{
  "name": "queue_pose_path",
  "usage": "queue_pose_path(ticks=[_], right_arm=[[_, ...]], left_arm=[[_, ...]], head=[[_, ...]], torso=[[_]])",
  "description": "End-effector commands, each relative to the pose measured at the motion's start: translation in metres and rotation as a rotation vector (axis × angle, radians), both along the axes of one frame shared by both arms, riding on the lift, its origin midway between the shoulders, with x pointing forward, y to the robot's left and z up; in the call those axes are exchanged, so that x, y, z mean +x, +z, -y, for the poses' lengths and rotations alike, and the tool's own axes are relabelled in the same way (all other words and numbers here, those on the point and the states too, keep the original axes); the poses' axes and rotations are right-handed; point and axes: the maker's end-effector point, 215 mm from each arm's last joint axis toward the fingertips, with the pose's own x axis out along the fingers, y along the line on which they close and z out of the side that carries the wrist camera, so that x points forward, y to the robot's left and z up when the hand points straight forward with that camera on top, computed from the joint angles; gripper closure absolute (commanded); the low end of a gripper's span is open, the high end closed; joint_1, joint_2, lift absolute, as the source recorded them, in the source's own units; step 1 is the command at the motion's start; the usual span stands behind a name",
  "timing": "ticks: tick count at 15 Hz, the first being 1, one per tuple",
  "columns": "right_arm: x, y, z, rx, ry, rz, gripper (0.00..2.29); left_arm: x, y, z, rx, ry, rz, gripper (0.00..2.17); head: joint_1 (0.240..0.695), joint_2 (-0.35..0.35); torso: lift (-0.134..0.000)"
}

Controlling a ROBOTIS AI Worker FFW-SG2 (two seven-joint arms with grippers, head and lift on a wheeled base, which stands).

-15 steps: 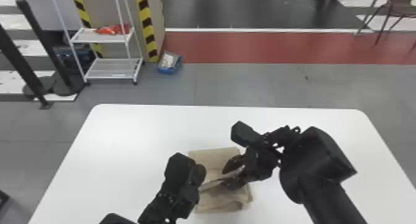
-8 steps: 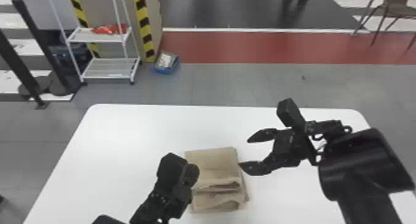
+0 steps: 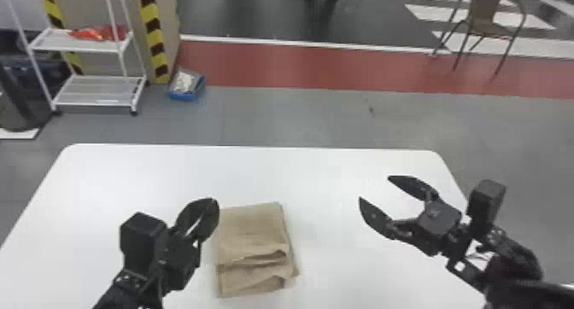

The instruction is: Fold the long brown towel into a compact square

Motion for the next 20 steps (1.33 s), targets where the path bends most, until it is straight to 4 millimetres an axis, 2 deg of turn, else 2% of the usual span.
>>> queue_pose_path(ticks=[1,2,4,6,8,12,15,16,17,20], right_arm=[[-0.02,0.038,0.028,0.043,-0.103,0.09,0.11],[-0.023,0.053,0.04,0.029,-0.135,0.119,0.11],[-0.026,0.068,0.051,0.007,-0.184,0.109,0.11],[-0.029,0.069,0.062,-0.002,-0.261,0.064,0.11],[-0.033,0.066,0.071,-0.007,-0.324,0.034,0.11],[-0.029,0.064,0.088,-0.008,-0.376,0.072,0.11],[-0.034,0.044,0.113,0.038,-0.419,0.07,0.11],[-0.033,0.041,0.12,0.057,-0.431,0.073,0.11],[-0.032,0.043,0.119,0.072,-0.43,0.08,0.11],[-0.029,0.049,0.105,0.1,-0.408,0.085,0.11]], left_arm=[[0.004,0.021,-0.003,-0.04,0.005,0.054,0.21],[0.006,0.028,-0.003,-0.05,0.006,0.066,0.15],[0.01,0.05,-0.012,-0.07,0.032,0.104,0.13],[0.014,0.072,-0.025,-0.073,0.078,0.149,0.12],[0.02,0.083,-0.042,-0.079,0.138,0.188,0.12],[0.024,0.07,-0.049,-0.08,0.182,0.169,0.12],[0.023,0.062,-0.05,-0.075,0.225,0.184,0.12],[0.023,0.065,-0.054,-0.076,0.254,0.21,0.12],[0.024,0.073,-0.061,-0.079,0.287,0.252,0.12],[0.03,0.078,-0.068,-0.083,0.305,0.263,0.12]], head=[[0.695,-0.171],[0.695,-0.207],[0.695,-0.23],[0.695,-0.239],[0.695,-0.238],[0.695,-0.228],[0.695,-0.232],[0.695,-0.238],[0.695,-0.246],[0.695,-0.251]], torso=[[0.0],[0.0],[0.0],[0.0],[0.0],[0.0],[0.0],[0.0],[0.0],[0.0]])
